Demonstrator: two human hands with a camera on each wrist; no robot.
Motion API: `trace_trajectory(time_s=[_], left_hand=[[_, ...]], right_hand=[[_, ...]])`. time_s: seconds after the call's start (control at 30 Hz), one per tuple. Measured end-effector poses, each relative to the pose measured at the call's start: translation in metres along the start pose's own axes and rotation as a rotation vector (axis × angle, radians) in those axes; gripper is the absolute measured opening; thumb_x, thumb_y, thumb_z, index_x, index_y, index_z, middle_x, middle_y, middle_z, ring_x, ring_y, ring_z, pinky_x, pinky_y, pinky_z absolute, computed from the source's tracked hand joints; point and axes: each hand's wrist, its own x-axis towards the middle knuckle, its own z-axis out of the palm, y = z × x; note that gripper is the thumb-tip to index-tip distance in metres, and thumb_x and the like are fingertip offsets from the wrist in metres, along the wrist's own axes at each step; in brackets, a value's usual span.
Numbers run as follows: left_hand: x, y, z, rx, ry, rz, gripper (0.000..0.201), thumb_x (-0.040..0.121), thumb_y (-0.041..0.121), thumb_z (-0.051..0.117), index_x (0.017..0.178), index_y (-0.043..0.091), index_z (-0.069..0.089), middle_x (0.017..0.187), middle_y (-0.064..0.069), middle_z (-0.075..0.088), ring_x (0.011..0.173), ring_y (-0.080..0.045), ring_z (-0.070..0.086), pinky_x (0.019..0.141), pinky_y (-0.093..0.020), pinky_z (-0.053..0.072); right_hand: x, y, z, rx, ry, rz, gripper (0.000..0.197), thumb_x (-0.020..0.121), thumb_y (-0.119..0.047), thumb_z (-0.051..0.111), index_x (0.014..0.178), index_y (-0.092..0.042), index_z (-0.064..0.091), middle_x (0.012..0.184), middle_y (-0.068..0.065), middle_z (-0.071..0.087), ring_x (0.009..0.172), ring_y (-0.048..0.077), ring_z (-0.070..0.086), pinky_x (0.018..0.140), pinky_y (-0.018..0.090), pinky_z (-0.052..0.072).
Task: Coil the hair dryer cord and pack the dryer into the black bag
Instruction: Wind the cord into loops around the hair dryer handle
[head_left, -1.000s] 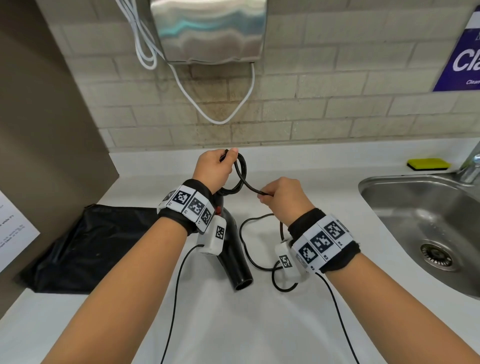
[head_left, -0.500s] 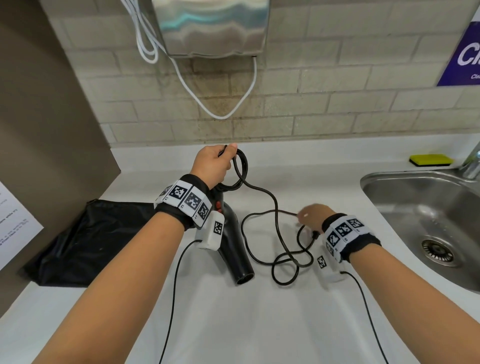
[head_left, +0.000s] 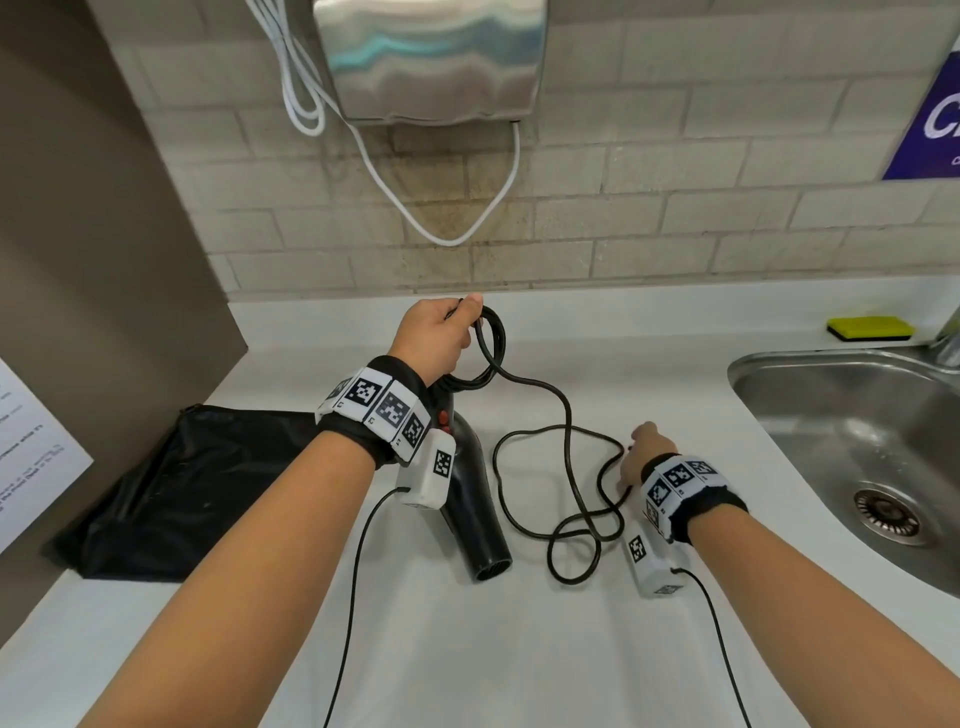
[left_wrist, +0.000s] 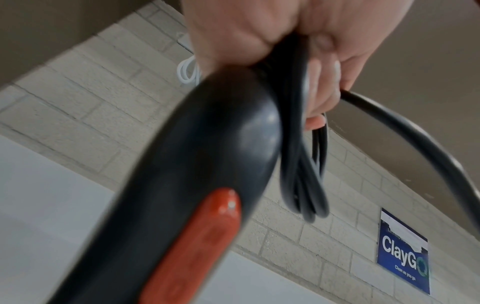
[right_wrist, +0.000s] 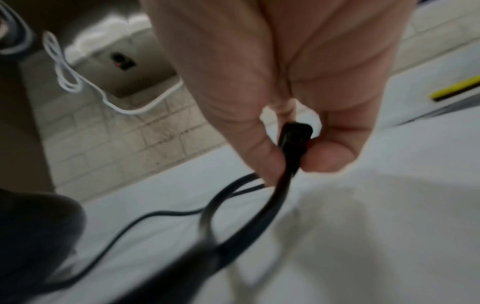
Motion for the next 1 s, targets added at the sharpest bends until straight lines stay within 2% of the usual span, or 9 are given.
trace_trajectory(time_s=[0.1, 0.2, 0.27, 0.37, 0.43, 0.53, 0.67, 0.77, 1.0], left_hand=[[0.001, 0.002, 0.0, -0.035, -0.029, -0.028, 0.038, 0.097, 0.032, 0.045, 0.066, 0.012, 0.055, 0.034, 0.012, 0.032, 0.032, -0.006, 0.023, 0.036, -0.015, 0.022], [0.003, 0.003, -0.002, -0.068, -0.04, -0.048, 0.038, 0.097, 0.031, 0.044, 0.067, 0.011, 0.054, 0.034, 0.012, 0.031, 0.031, -0.005, 0.022, 0.035, -0.014, 0.02], [0.004, 0.003, -0.003, -0.073, -0.037, -0.053, 0.038, 0.097, 0.031, 0.044, 0.066, 0.011, 0.055, 0.034, 0.012, 0.031, 0.031, -0.005, 0.021, 0.035, -0.014, 0.019], [0.005, 0.003, -0.004, -0.071, -0.033, -0.055, 0.038, 0.097, 0.031, 0.044, 0.067, 0.01, 0.055, 0.034, 0.012, 0.031, 0.032, -0.006, 0.021, 0.035, -0.015, 0.019], [0.005, 0.003, -0.003, -0.068, -0.038, -0.054, 0.038, 0.097, 0.031, 0.044, 0.068, 0.01, 0.056, 0.035, 0.012, 0.031, 0.031, -0.006, 0.022, 0.036, -0.015, 0.02], [0.004, 0.004, 0.0, -0.054, -0.057, -0.037, 0.038, 0.097, 0.032, 0.045, 0.068, 0.01, 0.057, 0.034, 0.011, 0.032, 0.031, -0.006, 0.023, 0.036, -0.016, 0.021], [0.002, 0.004, 0.005, -0.003, -0.095, -0.006, 0.038, 0.097, 0.033, 0.045, 0.068, 0.012, 0.059, 0.036, 0.011, 0.034, 0.033, -0.007, 0.025, 0.037, -0.017, 0.022], [0.003, 0.005, 0.005, -0.011, -0.135, -0.011, 0.04, 0.097, 0.033, 0.045, 0.066, 0.012, 0.058, 0.04, 0.01, 0.033, 0.034, -0.007, 0.023, 0.036, -0.017, 0.02], [0.003, 0.006, 0.007, -0.021, -0.207, 0.006, 0.037, 0.098, 0.029, 0.044, 0.068, 0.01, 0.054, 0.039, 0.011, 0.03, 0.032, -0.005, 0.021, 0.035, -0.017, 0.018]], right_hand=[[-0.008, -0.011, -0.009, 0.263, 0.123, -0.163, 0.047, 0.087, 0.007, 0.039, 0.132, -0.005, 0.031, 0.122, 0.025, 0.051, 0.107, 0.036, 0.053, 0.078, 0.032, 0.041], [-0.021, -0.033, -0.023, 0.451, 0.208, -0.385, 0.057, 0.083, 0.014, 0.043, 0.133, -0.008, 0.03, 0.119, 0.02, 0.052, 0.103, 0.032, 0.055, 0.085, 0.033, 0.044], [-0.036, -0.048, -0.032, 0.597, 0.195, -0.556, 0.05, 0.085, 0.01, 0.048, 0.128, -0.011, 0.038, 0.114, 0.014, 0.055, 0.091, 0.023, 0.057, 0.083, 0.031, 0.048], [-0.064, -0.067, -0.044, 0.66, 0.077, -0.819, 0.031, 0.085, 0.007, 0.053, 0.102, -0.019, 0.054, 0.088, 0.003, 0.061, 0.063, 0.003, 0.056, 0.065, 0.011, 0.045], [-0.076, -0.079, -0.046, 0.681, -0.013, -0.916, 0.031, 0.082, 0.009, 0.057, 0.094, -0.019, 0.059, 0.087, 0.002, 0.063, 0.064, 0.009, 0.06, 0.067, 0.011, 0.048], [-0.082, -0.095, -0.044, 0.608, -0.016, -0.943, 0.027, 0.08, 0.009, 0.06, 0.097, -0.011, 0.065, 0.099, 0.006, 0.059, 0.074, 0.029, 0.062, 0.076, 0.027, 0.053], [-0.081, -0.109, -0.04, 0.544, 0.112, -0.829, 0.034, 0.077, 0.0, 0.065, 0.097, -0.015, 0.042, 0.099, 0.005, 0.048, 0.066, 0.017, 0.05, 0.059, 0.019, 0.041], [-0.078, -0.117, -0.041, 0.574, 0.184, -0.744, 0.043, 0.076, -0.011, 0.069, 0.105, -0.012, 0.037, 0.099, 0.003, 0.047, 0.079, 0.018, 0.047, 0.067, 0.025, 0.038], [-0.067, -0.138, -0.041, 0.681, -0.03, -0.698, 0.052, 0.083, 0.006, 0.05, 0.129, -0.012, 0.034, 0.082, 0.003, 0.055, 0.065, 0.011, 0.051, 0.057, 0.017, 0.042]])
